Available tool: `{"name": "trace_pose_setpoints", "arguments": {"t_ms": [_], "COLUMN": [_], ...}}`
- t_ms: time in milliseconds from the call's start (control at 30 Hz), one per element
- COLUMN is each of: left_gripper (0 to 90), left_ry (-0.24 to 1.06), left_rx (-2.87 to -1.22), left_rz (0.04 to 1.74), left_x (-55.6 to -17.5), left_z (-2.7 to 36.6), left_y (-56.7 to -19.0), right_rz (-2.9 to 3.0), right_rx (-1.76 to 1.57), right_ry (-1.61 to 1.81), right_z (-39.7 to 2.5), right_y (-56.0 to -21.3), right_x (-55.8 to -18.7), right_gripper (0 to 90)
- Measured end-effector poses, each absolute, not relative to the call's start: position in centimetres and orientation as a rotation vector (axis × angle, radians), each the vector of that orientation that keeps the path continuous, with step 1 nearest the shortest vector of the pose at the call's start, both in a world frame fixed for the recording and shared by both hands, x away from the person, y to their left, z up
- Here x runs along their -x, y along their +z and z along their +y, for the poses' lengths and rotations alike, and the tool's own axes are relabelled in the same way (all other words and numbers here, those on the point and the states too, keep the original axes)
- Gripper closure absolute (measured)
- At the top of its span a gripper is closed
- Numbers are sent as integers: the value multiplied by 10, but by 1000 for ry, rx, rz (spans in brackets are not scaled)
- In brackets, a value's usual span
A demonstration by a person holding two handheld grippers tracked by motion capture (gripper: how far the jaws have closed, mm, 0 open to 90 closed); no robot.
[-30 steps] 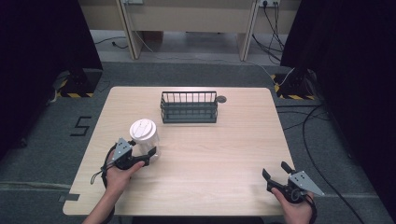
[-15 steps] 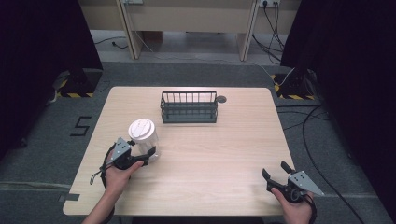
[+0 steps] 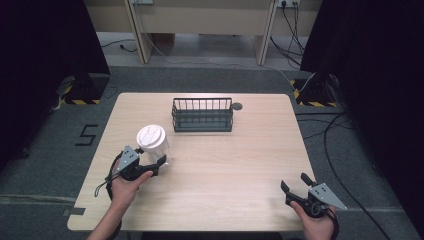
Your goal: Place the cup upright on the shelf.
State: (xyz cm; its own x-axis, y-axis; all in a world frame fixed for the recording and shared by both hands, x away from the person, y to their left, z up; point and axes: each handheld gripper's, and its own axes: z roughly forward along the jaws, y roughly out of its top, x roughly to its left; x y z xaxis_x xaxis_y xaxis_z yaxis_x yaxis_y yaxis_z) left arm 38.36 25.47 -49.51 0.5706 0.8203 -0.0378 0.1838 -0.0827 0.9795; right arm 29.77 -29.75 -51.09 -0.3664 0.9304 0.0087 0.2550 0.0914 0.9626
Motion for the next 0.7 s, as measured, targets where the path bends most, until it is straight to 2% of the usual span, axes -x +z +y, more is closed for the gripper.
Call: {"name": "trace_pose_setpoints", "arguments": {"t_ms": [700], "left_gripper": [175], "left_ry": [662], "left_rx": [-1562], "left_rz": [864], "left_x": [-398], "left_z": [251], "left_y": [-476], "right_rz": [1709], "right_rx": [-1183], "right_ry": [1313], "right_z": [-298], "right_y": [-511], "right_x": [-297], "right_gripper": [194]}}
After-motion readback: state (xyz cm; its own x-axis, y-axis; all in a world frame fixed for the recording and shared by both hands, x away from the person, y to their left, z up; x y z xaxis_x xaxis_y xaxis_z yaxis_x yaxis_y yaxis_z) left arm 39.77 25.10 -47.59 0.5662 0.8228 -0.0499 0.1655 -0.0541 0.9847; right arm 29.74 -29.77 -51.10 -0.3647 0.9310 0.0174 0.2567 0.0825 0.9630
